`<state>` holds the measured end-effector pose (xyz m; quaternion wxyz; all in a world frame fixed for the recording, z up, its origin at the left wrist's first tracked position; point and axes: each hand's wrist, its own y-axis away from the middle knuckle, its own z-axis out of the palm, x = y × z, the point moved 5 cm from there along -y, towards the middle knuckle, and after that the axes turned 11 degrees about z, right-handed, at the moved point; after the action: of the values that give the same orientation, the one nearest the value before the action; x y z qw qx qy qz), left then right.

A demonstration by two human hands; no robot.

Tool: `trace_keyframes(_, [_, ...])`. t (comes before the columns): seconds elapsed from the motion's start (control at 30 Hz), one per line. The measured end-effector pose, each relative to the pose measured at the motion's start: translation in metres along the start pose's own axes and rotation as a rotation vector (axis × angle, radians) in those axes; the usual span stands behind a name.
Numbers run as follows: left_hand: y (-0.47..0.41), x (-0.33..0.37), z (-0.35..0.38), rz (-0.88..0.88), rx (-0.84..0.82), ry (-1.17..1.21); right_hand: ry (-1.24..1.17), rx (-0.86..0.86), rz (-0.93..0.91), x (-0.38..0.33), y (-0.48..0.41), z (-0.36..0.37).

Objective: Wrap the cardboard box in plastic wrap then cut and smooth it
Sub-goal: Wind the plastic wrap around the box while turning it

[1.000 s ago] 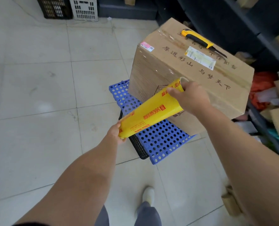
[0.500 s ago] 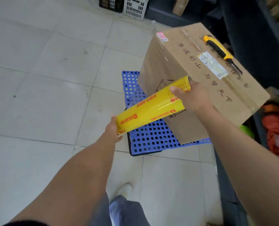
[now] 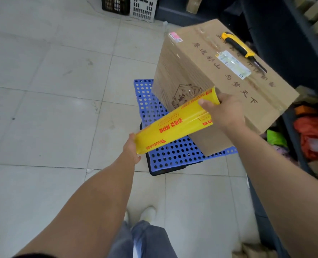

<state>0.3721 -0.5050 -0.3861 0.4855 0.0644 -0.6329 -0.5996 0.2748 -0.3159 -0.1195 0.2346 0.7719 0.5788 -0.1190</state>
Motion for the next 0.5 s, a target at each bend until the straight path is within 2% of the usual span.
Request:
trace_keyframes(0.13, [-0.001,-0.009,-0.01,-0.015,0.036,-0.053,-0.017,-0.014,0.052,0.009,0.007,-0.003])
trace_keyframes(0.3, [0.022,-0.021,-0.004,-0.057,-0.045,-0.029,0.032,-0.022,-0.017,0.012,0.016,-0.011])
trace_keyframes(0.5, [0.036,-0.028,0.003,-0.028,-0.026,-0.057,0.156,-0.046,-0.047,0.016,0.014,-0.014])
